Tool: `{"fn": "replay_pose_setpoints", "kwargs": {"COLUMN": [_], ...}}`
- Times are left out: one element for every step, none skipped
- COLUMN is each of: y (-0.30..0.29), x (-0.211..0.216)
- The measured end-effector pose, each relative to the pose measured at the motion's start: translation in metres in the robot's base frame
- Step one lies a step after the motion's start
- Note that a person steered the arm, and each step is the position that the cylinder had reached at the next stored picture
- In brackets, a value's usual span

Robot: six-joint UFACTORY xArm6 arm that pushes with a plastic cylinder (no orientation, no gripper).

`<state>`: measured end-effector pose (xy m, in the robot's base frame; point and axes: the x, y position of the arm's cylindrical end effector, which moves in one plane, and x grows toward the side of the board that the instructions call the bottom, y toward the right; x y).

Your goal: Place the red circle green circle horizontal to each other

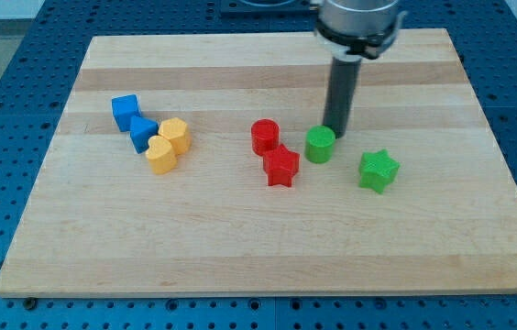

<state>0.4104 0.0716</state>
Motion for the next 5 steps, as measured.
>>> {"fn": "replay_pose_setpoints", "kwargs": {"y": [-0.037, -0.073, -0.079, -0.093, -0.120], "x": [0.000, 0.000, -0.005, -0.009, -0.009]}}
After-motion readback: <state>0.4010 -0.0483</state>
